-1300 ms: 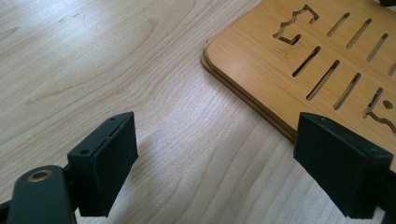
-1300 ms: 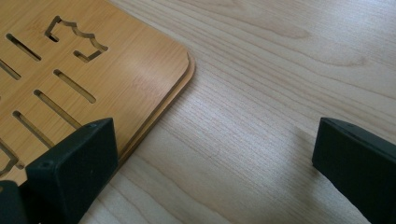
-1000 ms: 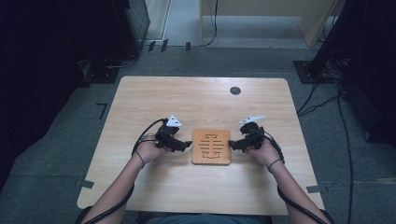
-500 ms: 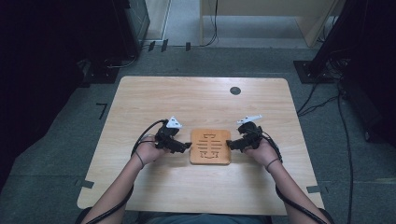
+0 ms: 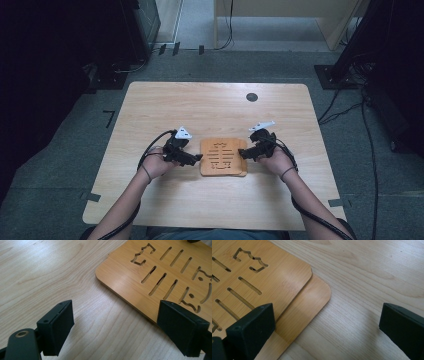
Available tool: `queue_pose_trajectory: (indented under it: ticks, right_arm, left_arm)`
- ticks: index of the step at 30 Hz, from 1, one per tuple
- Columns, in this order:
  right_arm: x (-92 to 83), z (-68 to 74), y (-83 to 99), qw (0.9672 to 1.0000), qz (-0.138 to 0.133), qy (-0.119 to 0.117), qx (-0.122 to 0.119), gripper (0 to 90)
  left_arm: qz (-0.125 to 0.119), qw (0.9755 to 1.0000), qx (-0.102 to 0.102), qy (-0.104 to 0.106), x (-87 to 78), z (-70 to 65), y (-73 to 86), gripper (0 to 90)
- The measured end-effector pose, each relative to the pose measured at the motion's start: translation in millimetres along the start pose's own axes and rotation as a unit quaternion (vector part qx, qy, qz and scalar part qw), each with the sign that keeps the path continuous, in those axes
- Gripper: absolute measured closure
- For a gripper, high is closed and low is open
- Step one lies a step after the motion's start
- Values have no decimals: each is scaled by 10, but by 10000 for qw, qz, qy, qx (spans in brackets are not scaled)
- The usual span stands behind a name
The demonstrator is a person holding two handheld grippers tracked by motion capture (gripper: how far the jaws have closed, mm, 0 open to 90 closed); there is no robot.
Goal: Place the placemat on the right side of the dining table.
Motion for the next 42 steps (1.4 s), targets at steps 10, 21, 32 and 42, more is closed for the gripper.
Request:
queue_pose_trajectory:
  ticks: [10,21,32,42]
  right_arm:
    - [59,56,-81,9999,-48,-7,-95,1]
    - [96,137,-142,9996,-135,47,-226,1]
    - [73,192,-199,9991,-316,59,-289,2]
    - [25,177,-138,9993,-270,51,-252,2]
  left_arm:
    - [2,10000,-88,6,-41,-11,32,134]
    - [-45,9999,-78,104,-55,-65,4,133]
    - [-33,9997,46,229,-32,-156,-39,134]
    - [35,9993,156,349,41,-234,-76,134]
Point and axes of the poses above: each handheld gripper's, and its own axes: x roughly forward along the jaws, y roughly out of its underside, z roughly to its left, the point moved 9 cm from there along x, roughly forward along the jaws, and after that the axes turned 3 degrees about -x, right-handed, at the moved point
